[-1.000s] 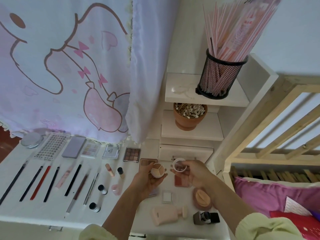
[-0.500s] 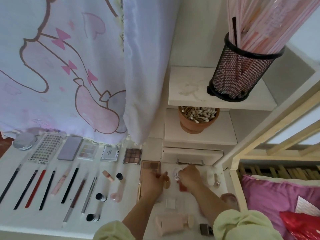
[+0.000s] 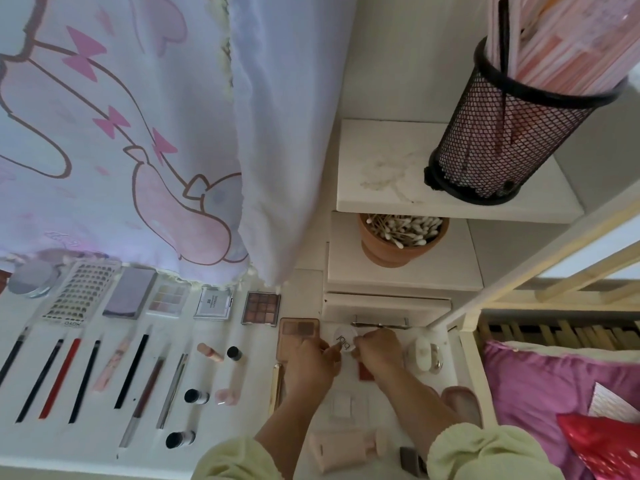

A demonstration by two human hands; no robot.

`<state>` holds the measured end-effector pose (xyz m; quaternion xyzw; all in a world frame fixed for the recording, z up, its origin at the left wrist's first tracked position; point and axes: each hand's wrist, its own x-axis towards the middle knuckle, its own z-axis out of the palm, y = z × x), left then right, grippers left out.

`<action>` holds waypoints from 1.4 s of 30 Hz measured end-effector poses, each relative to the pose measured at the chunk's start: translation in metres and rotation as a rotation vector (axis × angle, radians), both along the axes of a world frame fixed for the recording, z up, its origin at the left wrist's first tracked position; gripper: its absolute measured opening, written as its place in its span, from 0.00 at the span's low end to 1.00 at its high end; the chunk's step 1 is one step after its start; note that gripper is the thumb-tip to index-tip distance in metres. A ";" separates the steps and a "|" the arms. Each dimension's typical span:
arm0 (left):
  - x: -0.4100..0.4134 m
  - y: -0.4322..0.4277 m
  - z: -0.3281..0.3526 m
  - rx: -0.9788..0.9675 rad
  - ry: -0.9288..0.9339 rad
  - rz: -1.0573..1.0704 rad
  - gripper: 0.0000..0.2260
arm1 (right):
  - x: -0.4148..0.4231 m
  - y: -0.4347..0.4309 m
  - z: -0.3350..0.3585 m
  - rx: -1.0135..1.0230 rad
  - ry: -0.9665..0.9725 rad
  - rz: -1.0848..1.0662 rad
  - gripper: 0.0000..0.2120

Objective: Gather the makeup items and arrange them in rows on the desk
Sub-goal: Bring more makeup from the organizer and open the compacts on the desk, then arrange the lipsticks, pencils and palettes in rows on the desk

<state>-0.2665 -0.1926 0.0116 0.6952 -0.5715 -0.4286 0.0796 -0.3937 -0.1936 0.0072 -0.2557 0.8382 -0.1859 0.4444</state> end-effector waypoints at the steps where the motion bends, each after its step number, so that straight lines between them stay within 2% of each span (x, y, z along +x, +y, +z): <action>1: 0.000 0.000 -0.001 0.003 0.001 0.000 0.11 | 0.000 0.000 -0.001 -0.001 -0.022 -0.010 0.09; 6: -0.003 -0.001 -0.003 0.035 0.051 -0.010 0.11 | -0.003 0.002 -0.012 -0.015 -0.071 -0.006 0.05; 9: -0.004 0.000 -0.004 0.015 0.019 -0.044 0.12 | -0.004 0.003 -0.008 -0.044 -0.072 0.009 0.07; 13: -0.004 0.001 -0.005 0.016 -0.032 -0.062 0.13 | -0.003 0.007 0.001 -0.020 -0.166 0.006 0.07; 18: 0.001 0.006 0.000 -0.003 -0.016 -0.086 0.12 | -0.003 0.012 0.001 -0.091 -0.095 0.085 0.09; 25: 0.035 0.016 0.031 -0.222 0.105 0.078 0.08 | 0.001 0.012 0.026 -0.213 -0.062 0.132 0.06; 28: 0.050 0.030 0.036 -0.277 0.169 0.178 0.06 | 0.011 0.019 0.032 -0.223 -0.065 0.227 0.05; 32: 0.065 0.054 0.035 -0.316 0.166 0.259 0.06 | 0.030 0.031 0.032 -0.264 -0.052 0.395 0.07; 35: 0.074 0.077 0.025 -0.270 0.119 0.288 0.06 | 0.044 0.039 0.028 -0.253 0.006 0.577 0.05; 42: 0.094 0.118 -0.003 -0.160 -0.006 0.407 0.05 | 0.076 0.054 0.016 -0.224 0.080 0.866 0.10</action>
